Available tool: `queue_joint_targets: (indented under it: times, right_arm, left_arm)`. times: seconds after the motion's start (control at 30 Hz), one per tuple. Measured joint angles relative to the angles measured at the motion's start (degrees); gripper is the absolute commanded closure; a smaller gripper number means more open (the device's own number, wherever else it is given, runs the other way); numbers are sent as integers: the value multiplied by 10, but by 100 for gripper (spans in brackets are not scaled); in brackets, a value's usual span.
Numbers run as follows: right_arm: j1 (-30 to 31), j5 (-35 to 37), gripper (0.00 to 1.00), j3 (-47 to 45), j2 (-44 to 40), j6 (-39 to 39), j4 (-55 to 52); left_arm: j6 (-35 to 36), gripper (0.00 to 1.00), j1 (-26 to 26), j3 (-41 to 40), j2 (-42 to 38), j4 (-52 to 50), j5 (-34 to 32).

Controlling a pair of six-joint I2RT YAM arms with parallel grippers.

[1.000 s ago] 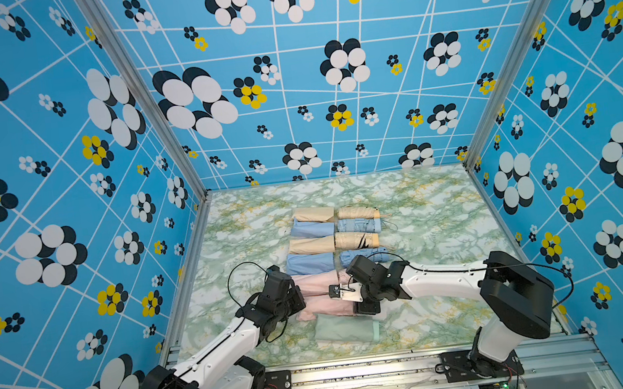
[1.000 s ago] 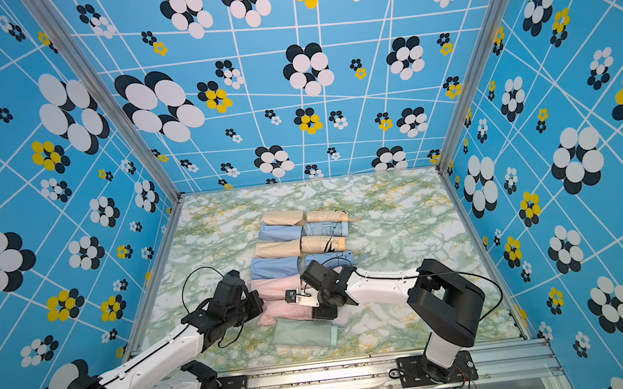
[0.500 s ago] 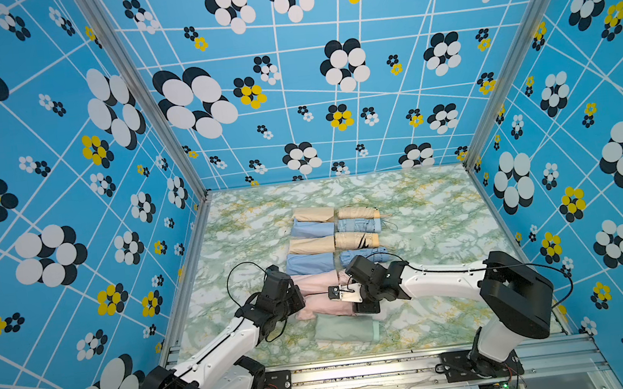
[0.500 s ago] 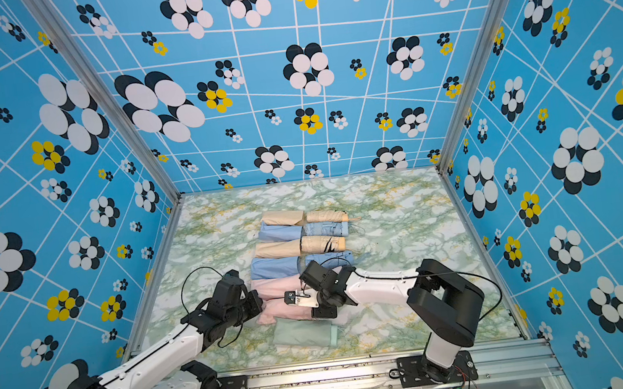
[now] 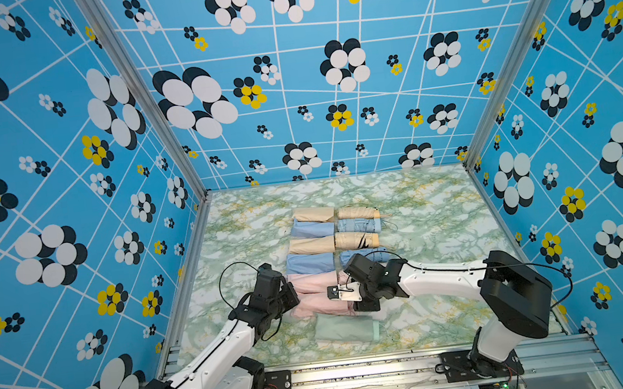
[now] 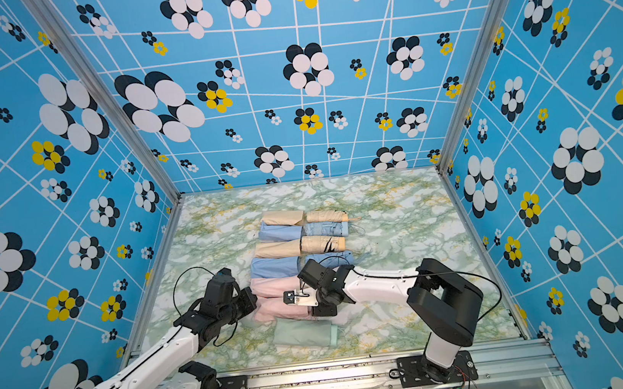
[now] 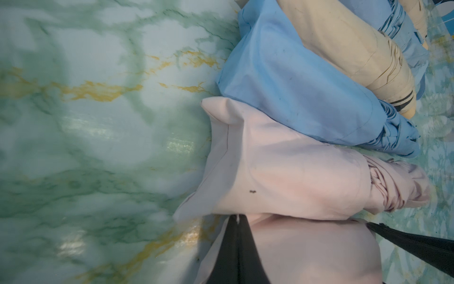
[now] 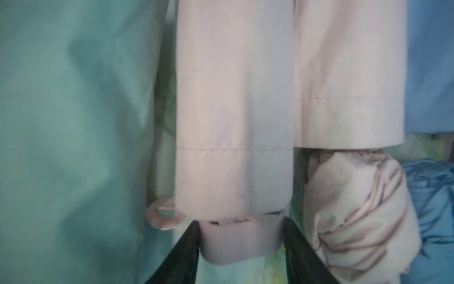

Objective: Take umbrellas out of sleeves
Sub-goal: Take out the umbrella from the umbrella sleeve.

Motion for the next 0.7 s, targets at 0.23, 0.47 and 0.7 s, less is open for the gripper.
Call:
queue_joint_targets:
  times: [0.23,0.47,0.7]
  right_arm:
    - [0,14,62,5,-4,-10,-21]
    - [0,24,35,5,-3,-21,-41]
    - [0,25,22,8,8,-16,-42]
  left_arm:
    - [1,100,12,0,-3,-5,0]
    - [1,100,16,0,-3,-5,0]
    - [5,100,16,0,-2,-4,3]
